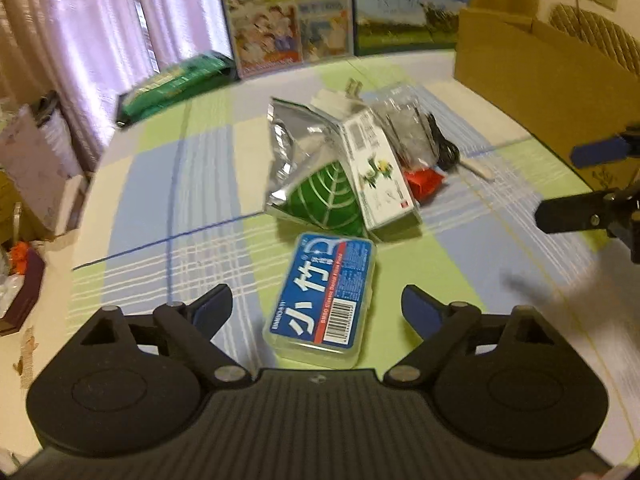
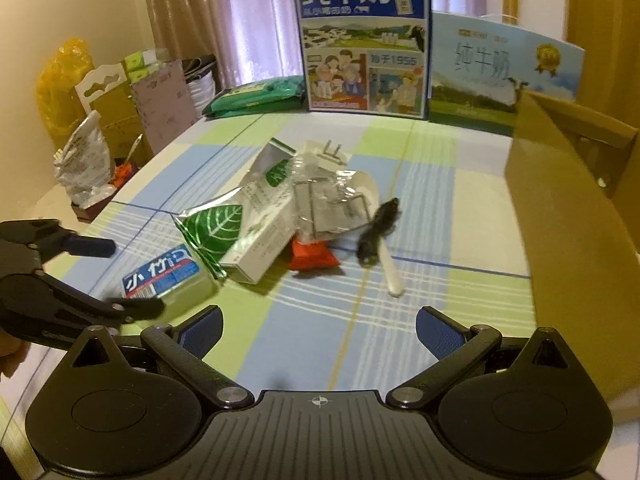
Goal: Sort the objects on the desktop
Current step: 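Grasp the blue toothpaste box with left tool while right tool grasps white ointment box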
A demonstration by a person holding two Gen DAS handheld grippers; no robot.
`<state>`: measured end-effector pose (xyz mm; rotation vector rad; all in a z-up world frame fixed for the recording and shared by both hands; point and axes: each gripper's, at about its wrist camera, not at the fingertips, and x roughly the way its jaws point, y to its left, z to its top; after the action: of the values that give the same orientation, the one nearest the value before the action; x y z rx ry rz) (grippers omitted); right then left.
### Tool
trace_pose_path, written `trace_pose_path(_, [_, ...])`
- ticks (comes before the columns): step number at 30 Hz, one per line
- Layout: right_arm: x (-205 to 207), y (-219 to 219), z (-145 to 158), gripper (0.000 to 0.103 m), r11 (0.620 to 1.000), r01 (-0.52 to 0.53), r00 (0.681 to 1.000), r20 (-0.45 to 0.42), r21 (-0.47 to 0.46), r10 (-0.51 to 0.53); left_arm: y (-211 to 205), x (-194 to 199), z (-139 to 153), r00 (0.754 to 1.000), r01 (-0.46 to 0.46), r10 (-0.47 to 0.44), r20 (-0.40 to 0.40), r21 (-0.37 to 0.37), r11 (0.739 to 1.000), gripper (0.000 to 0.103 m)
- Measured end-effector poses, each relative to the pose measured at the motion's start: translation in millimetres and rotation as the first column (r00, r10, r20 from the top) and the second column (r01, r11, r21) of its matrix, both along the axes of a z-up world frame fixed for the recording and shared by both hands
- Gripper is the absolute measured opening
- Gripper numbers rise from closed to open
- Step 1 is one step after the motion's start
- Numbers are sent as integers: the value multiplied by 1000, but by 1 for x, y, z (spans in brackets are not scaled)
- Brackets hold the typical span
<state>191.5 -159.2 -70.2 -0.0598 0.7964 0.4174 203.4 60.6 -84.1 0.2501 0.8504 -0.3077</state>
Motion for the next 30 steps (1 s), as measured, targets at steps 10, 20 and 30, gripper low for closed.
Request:
trace_pose_path(10, [16,22,-10,98,1000,-25,1000,9,12,25,9,23,-9,997,1,-3,-81,-23,1000,54])
trace_pose_path(20, [42,62,-22,81,1000,-13,1000,19,21,12,28,26,-4,993,-89,87,-77,-25,996,54])
trace_pose_path(30, [64,97,-49,70,999,-7,1000,1,-52,7,28,29,-3,993,-89,85,-79,-46,995,54])
